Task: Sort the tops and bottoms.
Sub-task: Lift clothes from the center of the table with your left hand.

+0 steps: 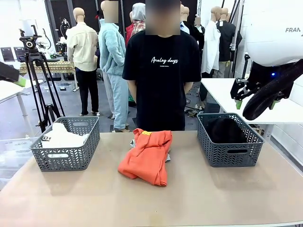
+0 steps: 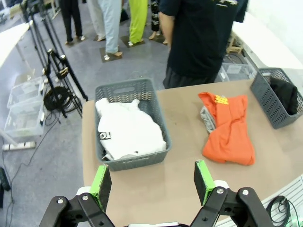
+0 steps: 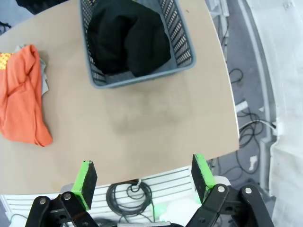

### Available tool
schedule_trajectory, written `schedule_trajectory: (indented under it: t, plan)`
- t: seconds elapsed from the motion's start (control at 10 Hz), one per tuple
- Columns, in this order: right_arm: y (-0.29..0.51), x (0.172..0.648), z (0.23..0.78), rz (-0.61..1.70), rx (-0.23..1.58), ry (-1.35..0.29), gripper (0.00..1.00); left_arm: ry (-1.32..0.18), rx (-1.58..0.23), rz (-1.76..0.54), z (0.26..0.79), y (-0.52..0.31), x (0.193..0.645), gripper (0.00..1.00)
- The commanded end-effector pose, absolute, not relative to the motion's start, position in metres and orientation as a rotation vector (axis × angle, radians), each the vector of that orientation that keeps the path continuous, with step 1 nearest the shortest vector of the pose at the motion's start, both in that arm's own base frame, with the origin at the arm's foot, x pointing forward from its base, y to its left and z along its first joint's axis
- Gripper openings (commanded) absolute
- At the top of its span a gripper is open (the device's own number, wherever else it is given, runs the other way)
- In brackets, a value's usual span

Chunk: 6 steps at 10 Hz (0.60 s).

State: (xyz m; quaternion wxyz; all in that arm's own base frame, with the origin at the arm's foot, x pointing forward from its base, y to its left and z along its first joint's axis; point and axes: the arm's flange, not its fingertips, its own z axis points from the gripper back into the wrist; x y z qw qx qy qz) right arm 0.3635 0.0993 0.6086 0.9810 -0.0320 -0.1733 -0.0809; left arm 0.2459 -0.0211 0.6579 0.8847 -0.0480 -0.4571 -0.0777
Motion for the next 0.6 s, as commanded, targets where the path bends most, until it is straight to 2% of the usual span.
schedule_trajectory:
  t: [0.0,0.2,0.3,0.4,0.5]
  plan:
    - [0.1,0.365,0.61,-0.161,-0.083,-0.342,1.0,-1.007,-0.116,-0.197,0.657,-0.066,0.253,0.91]
    - [0.1,0.365,0.61,-0.161,-0.083,-0.342,1.0,-0.977,-0.17,-0.202,0.65,-0.115,0.274,0.91]
    - [0.1,0.365,0.61,-0.161,-0.083,-0.342,1.0,-0.905,-0.191,-0.245,0.637,-0.133,0.281,0.91]
    - [0.1,0.365,0.61,-0.161,-0.083,-0.342,1.0,-0.862,-0.176,-0.253,0.632,-0.13,0.283,0.91]
    - [0.1,0.365,0.61,-0.161,-0.083,-0.342,1.0,-0.89,-0.063,-0.107,0.644,-0.089,0.286,0.91]
